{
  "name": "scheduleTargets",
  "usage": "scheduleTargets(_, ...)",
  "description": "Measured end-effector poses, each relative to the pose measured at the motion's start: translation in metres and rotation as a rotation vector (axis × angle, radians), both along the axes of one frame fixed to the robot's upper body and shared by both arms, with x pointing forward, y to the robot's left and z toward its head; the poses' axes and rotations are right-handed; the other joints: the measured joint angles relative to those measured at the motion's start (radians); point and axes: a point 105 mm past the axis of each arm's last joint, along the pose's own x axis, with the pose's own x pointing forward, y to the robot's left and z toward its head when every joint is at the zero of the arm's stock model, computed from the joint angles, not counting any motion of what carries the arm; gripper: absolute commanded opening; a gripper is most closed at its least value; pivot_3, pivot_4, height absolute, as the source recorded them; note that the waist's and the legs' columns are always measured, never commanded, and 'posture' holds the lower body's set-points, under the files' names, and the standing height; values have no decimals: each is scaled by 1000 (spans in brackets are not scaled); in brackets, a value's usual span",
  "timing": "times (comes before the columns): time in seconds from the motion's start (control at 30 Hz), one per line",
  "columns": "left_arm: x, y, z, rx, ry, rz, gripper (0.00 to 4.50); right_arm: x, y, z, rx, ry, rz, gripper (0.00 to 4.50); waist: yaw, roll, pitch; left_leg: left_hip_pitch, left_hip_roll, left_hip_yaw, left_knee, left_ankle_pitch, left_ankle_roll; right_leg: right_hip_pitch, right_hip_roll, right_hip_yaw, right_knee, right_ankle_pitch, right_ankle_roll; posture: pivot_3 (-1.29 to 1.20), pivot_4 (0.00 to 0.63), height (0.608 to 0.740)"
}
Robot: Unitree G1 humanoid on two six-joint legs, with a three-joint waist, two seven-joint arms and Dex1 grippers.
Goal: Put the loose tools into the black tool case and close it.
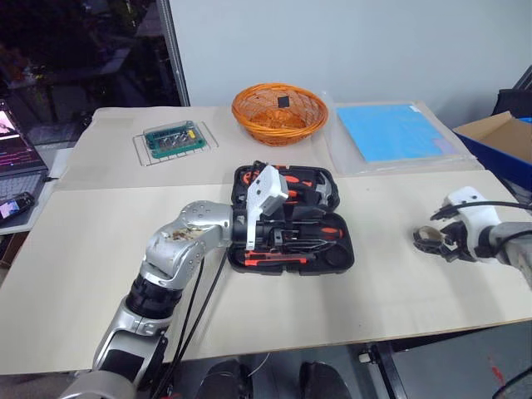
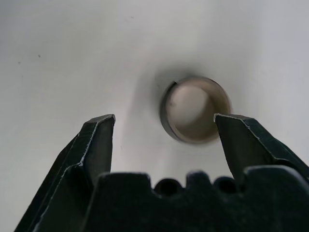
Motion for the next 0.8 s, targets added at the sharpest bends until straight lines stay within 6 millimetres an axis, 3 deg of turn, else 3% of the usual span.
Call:
scheduleTargets(0.27,2,5,-3,11,-1,36,3572,4,-8,-19,-35,69,33,67,2,1,0,0,0,0,-1,1,-2,0,0,-1,0,0,0,0,150,740)
scheduleTargets(0.4,1,8,-5,13,1,43,3572,3,-7,-17,-29,71,54,67,0,1,0,1,0,0,-1,2,-3,0,0,-1,1,0,0,0,150,740)
scheduleTargets(0.47,-1,12,-9,17,13,49,3572,-1,2,-7,-13,55,102,67,0,4,2,1,1,0,-2,2,-3,0,0,-1,1,0,0,0,150,740)
scheduleTargets(0.53,-2,19,-12,15,26,51,3572,-7,18,8,25,33,167,67,0,5,3,1,1,0,-2,2,-4,-1,0,-1,1,0,0,0,150,740)
scheduleTargets(0.6,-5,34,-18,23,41,68,3572,-22,58,31,99,20,327,67,-10,8,4,3,2,0,-4,3,-5,0,0,-1,2,0,-2,0,150,740)
scheduleTargets(0.7,-11,53,-26,56,41,88,3572,-40,108,49,108,28,524,67,-17,8,5,3,2,-1,-4,3,-6,-1,0,-1,2,0,-3,0,150,740)
scheduleTargets(0.8,-16,75,-32,74,91,107,3572,-50,152,56,82,52,687,67,-22,8,6,3,3,-2,-4,1,-9,-2,0,-2,2,0,-4,0,150,740)
